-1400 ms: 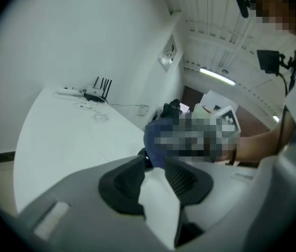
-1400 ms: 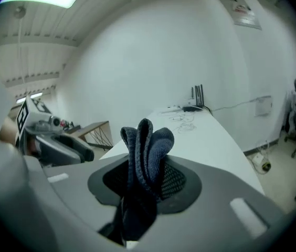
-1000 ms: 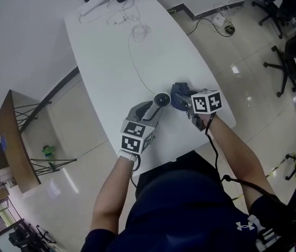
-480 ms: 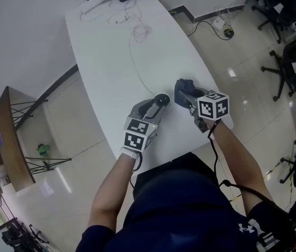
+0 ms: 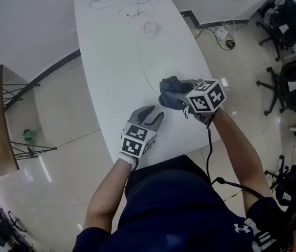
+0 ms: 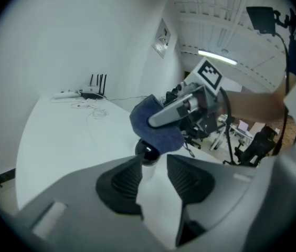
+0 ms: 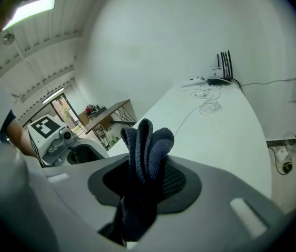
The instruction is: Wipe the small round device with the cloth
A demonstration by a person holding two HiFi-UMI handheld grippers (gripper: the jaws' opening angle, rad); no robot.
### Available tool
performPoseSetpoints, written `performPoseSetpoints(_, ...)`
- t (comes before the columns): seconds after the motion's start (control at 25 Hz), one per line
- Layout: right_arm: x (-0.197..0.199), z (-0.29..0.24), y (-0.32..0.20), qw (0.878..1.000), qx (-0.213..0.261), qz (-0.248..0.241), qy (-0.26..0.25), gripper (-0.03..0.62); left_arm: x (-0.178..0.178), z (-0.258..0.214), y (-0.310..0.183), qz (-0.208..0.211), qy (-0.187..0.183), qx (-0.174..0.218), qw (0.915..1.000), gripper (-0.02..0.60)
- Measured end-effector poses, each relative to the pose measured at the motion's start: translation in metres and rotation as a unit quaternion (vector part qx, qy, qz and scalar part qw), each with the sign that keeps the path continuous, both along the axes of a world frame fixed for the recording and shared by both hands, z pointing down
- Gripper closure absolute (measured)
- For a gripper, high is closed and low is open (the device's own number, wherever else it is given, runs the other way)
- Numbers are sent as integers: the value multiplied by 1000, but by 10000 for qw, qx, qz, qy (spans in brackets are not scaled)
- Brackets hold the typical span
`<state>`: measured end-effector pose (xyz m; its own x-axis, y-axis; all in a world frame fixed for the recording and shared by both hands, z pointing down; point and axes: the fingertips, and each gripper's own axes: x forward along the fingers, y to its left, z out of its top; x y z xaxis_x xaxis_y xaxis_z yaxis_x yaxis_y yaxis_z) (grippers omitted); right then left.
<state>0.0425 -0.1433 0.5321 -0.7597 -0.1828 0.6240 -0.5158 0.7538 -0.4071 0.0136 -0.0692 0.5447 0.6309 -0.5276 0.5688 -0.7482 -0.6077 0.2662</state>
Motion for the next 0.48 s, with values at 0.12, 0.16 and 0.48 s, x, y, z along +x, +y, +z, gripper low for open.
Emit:
performPoseSetpoints(0.12, 14, 9, -23, 9992, -44, -52, 392, 477, -11, -3, 2, -142, 25, -49, 9999, 434)
performPoseSetpoints(0.16, 18, 15, -28, 9987, -92, -104, 487, 477, -14, -2, 2, -209, 12, -45, 9998, 434)
performPoseSetpoints(0.48, 22, 93, -26, 9871, -397, -1106, 1086, 477, -14, -9, 12, -412, 145, -107, 9990, 434)
